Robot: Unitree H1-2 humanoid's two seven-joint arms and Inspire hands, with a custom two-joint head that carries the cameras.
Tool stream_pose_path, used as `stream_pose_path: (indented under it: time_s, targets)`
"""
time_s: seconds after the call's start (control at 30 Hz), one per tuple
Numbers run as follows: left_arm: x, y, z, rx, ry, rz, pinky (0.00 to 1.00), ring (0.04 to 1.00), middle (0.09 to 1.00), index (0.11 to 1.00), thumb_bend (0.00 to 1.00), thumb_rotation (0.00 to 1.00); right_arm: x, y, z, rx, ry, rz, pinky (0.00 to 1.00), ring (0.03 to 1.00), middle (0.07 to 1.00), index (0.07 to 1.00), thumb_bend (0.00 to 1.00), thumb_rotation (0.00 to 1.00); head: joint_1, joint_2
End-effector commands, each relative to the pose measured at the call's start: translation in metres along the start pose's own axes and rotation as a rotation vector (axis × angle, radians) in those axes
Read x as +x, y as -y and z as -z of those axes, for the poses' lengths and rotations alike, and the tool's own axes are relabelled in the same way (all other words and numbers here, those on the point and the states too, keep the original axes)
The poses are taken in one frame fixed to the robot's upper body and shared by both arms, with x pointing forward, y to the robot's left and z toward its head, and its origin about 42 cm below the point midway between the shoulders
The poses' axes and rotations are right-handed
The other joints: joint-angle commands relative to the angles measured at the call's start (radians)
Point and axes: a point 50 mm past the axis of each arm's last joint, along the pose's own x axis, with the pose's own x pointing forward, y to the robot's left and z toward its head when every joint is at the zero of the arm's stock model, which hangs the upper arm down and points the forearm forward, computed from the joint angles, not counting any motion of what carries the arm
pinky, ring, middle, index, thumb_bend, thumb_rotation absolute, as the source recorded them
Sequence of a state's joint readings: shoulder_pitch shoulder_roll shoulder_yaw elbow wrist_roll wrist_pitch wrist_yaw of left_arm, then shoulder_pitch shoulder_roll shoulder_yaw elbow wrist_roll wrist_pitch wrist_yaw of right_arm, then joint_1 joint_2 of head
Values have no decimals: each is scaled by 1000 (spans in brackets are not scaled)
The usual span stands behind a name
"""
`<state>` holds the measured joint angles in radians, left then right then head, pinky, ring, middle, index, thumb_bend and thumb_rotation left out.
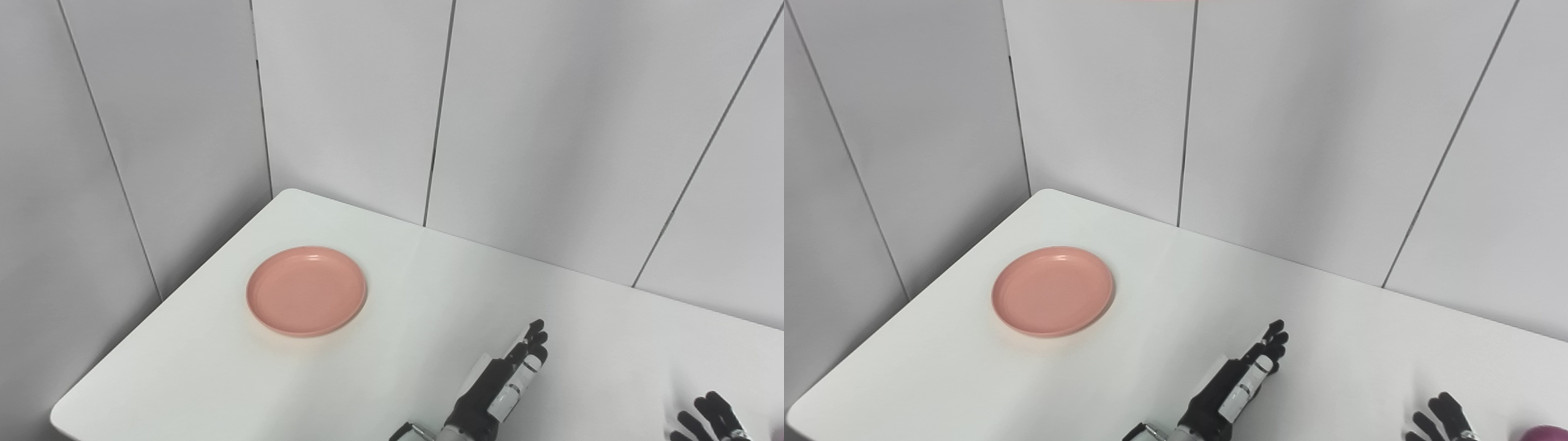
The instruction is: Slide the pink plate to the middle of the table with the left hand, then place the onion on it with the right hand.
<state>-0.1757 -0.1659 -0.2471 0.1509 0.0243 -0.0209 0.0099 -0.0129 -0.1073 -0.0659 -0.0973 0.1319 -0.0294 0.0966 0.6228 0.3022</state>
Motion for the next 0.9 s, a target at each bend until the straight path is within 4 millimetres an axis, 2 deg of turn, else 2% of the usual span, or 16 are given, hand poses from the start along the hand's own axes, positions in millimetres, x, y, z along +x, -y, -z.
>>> stream_pose_path:
  time_s: [0.0, 0.27, 0.4, 0.47, 0.6, 0.87]
  targets:
    - [1, 12, -10, -29, 31, -35, 1000, 1000, 1000, 1000, 564, 1000, -6, 1, 7, 6, 0, 5, 771, 850, 895, 887, 257, 970, 0, 0]
    - [8, 8, -29, -36, 95, -62, 1000, 1000, 1000, 1000, 540, 1000, -5, 2, 10, 4, 6, 2, 721, 847, 893, 870, 249, 956, 2, 1]
    - [11, 1, -49, -18, 124, -86, 1000, 1000, 1000, 1000, 544, 1000, -6, 3, 8, 4, -3, 3, 703, 845, 887, 856, 265, 939, 1, 2]
    - [11, 0, -51, -16, 122, -88, 1000, 1000, 1000, 1000, 545, 1000, -6, 3, 8, 4, -6, 5, 693, 841, 883, 851, 270, 928, 1, 2]
    - [13, -13, -66, -1, 194, -123, 1000, 1000, 1000, 1000, 519, 1000, -4, 4, 10, -4, 5, -1, 675, 842, 888, 852, 251, 943, 5, 5]
    - [16, -31, -81, -12, 278, -151, 991, 1000, 1000, 1000, 439, 1000, -5, 3, 7, 3, 4, 5, 652, 840, 884, 838, 240, 941, 8, 6]
